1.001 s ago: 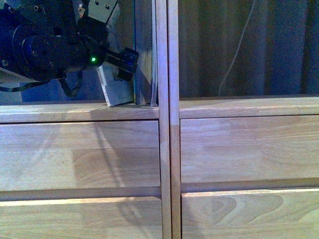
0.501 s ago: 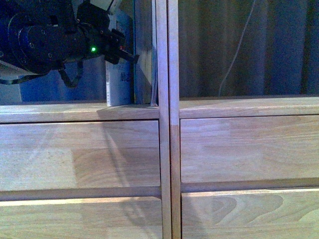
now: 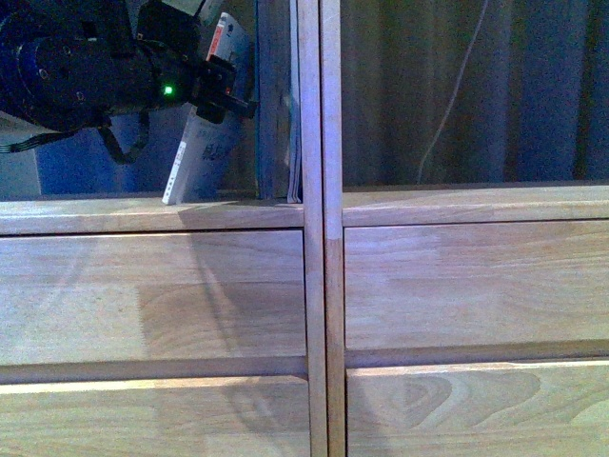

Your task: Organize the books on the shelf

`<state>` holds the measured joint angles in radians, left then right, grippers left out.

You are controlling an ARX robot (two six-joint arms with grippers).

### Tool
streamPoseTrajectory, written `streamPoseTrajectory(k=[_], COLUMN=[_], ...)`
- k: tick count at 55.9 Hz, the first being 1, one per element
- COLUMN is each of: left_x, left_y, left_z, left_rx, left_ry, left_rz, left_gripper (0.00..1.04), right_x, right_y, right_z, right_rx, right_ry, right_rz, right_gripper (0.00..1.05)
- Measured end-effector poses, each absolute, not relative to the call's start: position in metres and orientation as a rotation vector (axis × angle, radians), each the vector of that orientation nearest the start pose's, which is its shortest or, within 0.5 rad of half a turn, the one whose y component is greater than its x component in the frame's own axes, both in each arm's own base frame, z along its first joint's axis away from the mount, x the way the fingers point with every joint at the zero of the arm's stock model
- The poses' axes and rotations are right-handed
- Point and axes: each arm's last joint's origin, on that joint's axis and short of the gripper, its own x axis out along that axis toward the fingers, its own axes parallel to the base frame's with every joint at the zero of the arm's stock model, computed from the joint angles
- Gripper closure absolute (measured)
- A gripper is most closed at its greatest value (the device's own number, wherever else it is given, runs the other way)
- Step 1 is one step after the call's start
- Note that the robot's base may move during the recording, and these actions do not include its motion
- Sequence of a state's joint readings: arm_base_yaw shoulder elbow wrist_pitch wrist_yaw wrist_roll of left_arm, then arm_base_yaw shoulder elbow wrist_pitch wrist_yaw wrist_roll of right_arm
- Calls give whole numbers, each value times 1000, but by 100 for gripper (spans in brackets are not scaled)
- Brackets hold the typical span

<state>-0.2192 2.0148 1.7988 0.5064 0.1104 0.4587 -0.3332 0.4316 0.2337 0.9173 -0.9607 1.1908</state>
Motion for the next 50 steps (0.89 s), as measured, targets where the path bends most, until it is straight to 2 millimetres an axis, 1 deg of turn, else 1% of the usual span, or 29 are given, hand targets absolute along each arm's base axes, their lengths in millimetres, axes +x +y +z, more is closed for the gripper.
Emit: streamPoseTrajectory(k=[3,5,11,12,15,18,24,33,39,40,44,45,48,49,50], left_x=[465,462,455,451,443,435,416,376,339,336,305,301,277,265,257], left_y=[-105,-104,-99,-97,-92,-87,-73,-42,-21,-19,-9,-7,0,3,5], left_z=[375,375,374,374,374,375,374,373,374,374,376,376,377,377,377], left_rx=[422,414,383,376,351,326,276,194,146,142,122,112,72,58,40], left_ry=[-351,-347,-332,-328,-320,-308,-271,-243,-256,-255,-278,-279,-275,-279,-279], left_rz=[-259,-260,-274,-273,-273,-275,-255,-192,-197,-203,-245,-251,-284,-298,-311], left_gripper=[52,45,29,23,13,6,8,7,7,7,7,7,7,7,7], right_x=[98,98,98,98,98,98,98,99,99,99,99,99,99,100,100], right_y=[-9,-9,-9,-9,-9,-9,-8,-8,-8,-8,-8,-8,-9,-10,-10], right_z=[280,280,280,281,281,281,280,279,276,275,271,271,267,265,264], right_rx=[680,679,676,675,674,674,673,671,642,638,603,598,567,556,539], right_ry=[-148,-150,-152,-153,-154,-155,-153,-149,-150,-150,-148,-147,-146,-141,-146], right_rz=[834,835,836,836,836,836,835,824,794,789,740,734,683,661,639], right_gripper=[7,7,7,7,7,7,7,7,7,7,7,7,7,7,7])
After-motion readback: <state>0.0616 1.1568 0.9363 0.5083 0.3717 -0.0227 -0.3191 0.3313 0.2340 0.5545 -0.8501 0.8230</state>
